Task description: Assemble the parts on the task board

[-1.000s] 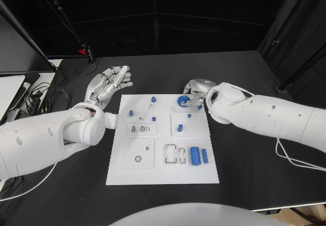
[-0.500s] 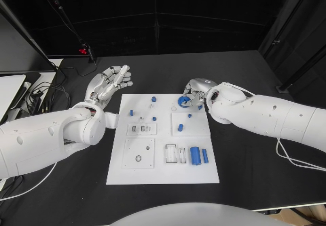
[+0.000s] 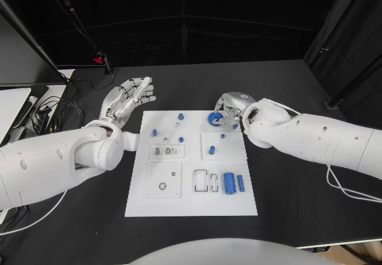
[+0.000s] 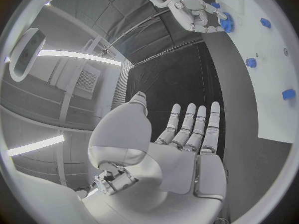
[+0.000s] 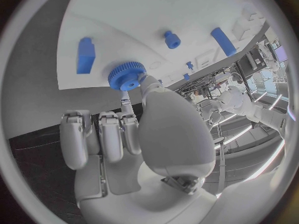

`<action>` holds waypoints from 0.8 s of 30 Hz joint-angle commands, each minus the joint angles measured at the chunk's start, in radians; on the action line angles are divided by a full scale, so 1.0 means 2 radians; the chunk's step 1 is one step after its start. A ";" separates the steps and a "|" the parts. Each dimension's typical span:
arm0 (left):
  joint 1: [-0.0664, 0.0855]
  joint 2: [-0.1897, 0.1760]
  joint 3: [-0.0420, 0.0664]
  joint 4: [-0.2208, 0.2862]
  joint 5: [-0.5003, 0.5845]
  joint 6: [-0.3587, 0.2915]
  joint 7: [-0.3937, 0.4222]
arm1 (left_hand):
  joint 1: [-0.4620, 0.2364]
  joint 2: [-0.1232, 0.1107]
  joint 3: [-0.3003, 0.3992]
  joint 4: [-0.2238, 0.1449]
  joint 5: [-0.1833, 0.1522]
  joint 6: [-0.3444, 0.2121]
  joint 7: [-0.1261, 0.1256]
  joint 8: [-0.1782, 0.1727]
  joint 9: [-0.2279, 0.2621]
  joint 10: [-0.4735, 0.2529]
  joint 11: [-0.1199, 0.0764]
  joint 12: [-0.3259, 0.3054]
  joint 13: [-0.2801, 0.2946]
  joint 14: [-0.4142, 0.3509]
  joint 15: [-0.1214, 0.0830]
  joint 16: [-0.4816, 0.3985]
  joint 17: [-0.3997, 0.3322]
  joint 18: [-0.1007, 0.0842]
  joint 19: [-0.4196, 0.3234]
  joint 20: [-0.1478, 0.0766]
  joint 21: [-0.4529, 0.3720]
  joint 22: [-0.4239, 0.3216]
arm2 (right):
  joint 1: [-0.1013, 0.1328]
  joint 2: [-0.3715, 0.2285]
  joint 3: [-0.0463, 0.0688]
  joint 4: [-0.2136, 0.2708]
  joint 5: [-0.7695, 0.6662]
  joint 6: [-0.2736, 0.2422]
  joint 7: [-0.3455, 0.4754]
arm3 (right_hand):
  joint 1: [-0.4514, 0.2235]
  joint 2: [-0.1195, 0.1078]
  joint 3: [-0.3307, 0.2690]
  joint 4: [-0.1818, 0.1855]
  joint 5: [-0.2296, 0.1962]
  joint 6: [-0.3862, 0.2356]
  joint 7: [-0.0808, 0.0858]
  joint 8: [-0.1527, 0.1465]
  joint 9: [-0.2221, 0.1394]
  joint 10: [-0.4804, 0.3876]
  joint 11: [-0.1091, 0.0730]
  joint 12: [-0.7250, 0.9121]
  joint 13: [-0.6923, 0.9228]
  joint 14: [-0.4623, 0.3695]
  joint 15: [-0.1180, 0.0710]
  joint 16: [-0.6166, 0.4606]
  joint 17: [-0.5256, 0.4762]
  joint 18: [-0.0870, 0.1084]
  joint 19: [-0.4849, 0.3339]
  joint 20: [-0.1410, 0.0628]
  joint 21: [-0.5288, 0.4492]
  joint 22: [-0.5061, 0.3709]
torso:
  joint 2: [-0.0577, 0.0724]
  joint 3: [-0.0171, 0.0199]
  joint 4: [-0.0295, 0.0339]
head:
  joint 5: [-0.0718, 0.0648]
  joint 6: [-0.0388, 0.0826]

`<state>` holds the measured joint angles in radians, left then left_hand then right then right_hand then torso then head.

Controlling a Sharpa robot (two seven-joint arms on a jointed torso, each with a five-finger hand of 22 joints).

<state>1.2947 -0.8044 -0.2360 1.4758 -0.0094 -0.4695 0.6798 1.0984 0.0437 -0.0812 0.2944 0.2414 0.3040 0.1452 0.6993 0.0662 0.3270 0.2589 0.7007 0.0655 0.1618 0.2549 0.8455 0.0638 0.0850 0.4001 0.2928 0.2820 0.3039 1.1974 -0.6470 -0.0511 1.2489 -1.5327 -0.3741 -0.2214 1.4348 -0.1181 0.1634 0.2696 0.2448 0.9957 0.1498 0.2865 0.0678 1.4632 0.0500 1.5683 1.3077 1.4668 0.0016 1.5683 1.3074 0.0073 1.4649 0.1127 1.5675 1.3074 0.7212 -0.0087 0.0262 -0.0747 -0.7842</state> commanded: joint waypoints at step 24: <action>0.001 0.002 0.000 -0.001 -0.004 0.005 0.090 | 0.001 0.004 -0.004 -0.001 0.002 0.000 0.075 -0.003 -0.001 0.003 0.001 0.001 -0.001 0.000 0.003 -0.003 0.000 0.004 -0.004 -0.001 -0.001 -0.001 | 0.008 0.012 0.002 0.054 0.011 -0.051 0.036 | 0.005 0.000 0.002 -0.002 0.003 0.024 -0.014 -0.012 0.000 0.054 0.004 0.001 0.132 0.052 0.000 0.001 0.132 -0.004 0.053 -0.001 0.002 0.132 | 0.000 0.0001 0.0013 | 0.007 0.000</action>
<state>1.2947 -0.8014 -0.2359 1.4741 -0.0095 -0.4694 0.6798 1.0983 0.0437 -0.0841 0.2915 0.2413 0.3040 0.1452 0.6993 0.0662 0.3270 0.2589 0.7007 0.0655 0.1618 0.2549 0.8455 0.0638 0.0849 0.4002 0.2928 0.2820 0.3039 1.2108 -0.6252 -0.0481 1.3541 -1.5184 -0.4752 -0.1667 1.4347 -0.1183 0.1632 0.2694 0.2474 1.0009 0.1546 0.2660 0.0679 1.4632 0.0500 1.5683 1.3077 1.4668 0.0016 1.5683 1.3073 0.0073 1.4649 0.1127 1.5675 1.3074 0.7213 -0.0091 0.0281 -0.0633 -0.7830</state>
